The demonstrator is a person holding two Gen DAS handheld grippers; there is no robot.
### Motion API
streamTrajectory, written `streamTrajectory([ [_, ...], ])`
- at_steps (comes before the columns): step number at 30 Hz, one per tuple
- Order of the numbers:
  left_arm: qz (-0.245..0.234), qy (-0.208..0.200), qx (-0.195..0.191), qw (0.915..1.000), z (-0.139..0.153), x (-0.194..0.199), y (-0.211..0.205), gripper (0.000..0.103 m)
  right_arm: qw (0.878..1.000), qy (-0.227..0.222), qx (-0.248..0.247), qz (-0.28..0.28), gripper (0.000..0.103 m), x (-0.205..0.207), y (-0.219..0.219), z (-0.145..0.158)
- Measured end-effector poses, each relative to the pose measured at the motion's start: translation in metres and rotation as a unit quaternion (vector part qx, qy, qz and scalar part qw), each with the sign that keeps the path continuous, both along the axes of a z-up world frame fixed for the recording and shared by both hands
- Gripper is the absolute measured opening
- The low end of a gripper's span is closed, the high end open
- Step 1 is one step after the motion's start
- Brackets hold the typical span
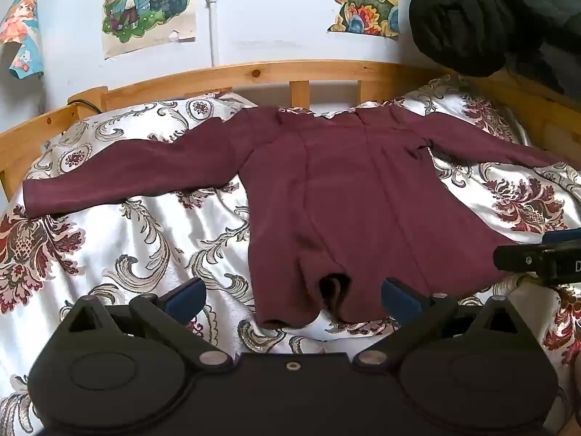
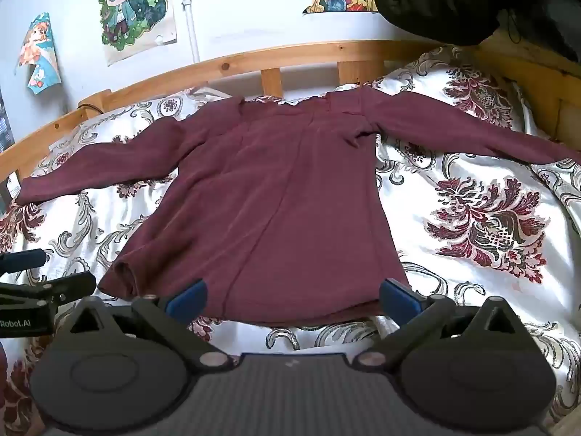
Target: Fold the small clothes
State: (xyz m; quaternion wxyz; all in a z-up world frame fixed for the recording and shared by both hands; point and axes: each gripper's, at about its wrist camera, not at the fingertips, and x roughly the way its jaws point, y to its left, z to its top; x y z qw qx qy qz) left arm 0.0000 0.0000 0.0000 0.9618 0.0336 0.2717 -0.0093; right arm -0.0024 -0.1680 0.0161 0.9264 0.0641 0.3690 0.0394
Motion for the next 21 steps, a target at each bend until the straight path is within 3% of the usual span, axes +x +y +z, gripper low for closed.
streamTrajectory([
  [21,0.005,0.004,0.003,1.0,-0.0008,0.0023,0.0022,0.102,1.0,0.004,0.004,-0.004,0.103,0.0011,-0.0008,-0.001],
])
